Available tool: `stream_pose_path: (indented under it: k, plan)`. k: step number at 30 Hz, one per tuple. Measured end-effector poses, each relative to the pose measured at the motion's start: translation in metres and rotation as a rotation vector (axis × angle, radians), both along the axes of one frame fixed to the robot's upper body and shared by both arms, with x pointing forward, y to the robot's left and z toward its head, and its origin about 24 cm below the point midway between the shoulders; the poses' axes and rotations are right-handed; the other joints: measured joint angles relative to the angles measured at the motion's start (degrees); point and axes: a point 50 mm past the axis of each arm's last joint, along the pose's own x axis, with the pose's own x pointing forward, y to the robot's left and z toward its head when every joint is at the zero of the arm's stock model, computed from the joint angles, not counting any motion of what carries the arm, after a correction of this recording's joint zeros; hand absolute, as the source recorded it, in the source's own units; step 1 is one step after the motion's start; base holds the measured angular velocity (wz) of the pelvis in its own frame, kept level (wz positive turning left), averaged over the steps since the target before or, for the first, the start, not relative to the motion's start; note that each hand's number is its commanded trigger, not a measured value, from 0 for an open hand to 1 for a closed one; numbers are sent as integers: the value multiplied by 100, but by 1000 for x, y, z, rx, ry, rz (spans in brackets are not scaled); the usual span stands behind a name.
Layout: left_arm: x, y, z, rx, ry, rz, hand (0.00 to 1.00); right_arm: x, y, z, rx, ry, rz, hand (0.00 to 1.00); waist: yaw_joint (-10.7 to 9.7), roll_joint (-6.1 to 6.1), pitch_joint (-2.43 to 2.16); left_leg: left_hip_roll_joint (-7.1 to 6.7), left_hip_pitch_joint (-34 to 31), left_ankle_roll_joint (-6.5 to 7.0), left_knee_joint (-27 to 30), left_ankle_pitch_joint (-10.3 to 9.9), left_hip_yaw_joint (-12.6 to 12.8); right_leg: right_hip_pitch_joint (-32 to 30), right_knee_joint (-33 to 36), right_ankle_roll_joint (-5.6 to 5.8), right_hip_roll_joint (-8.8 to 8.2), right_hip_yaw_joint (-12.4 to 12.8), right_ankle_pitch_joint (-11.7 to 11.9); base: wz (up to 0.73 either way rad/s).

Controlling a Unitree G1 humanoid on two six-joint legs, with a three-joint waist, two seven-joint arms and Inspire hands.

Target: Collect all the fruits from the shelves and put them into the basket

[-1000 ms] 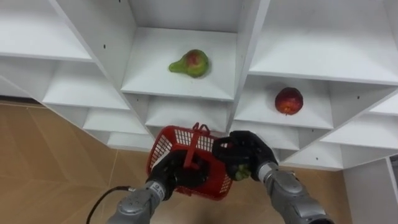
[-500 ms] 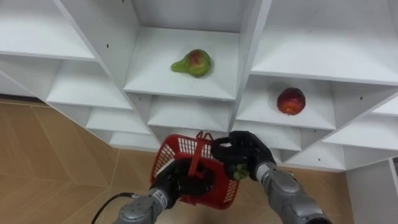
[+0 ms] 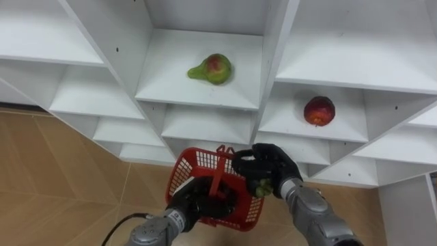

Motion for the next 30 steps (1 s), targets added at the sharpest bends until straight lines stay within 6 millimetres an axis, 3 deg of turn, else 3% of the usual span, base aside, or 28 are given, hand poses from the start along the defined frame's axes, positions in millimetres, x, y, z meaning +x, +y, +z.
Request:
stream_pose_path:
  k: [1,2,30]
  plan:
    - [0,0,0,-2,1,-1,100,0,0,0,0,1,-1,3,0,0,0,0,0,0,0,0,0,0,0,0,0,0,0,0]
    - [-1,-1,0,-10,8,1,100,0,0,-1,7,7,-9,0,1,0,0,0,0,0,0,0,0,0,0,0,0,0,0,0]
    - [-5,-9,-5,-12,62,-27,100,-6,-1,-10,31,68,-79,0,10,7,-2,0,-1,0,2,1,-3,0,-1,-2,2,-6,1,0]
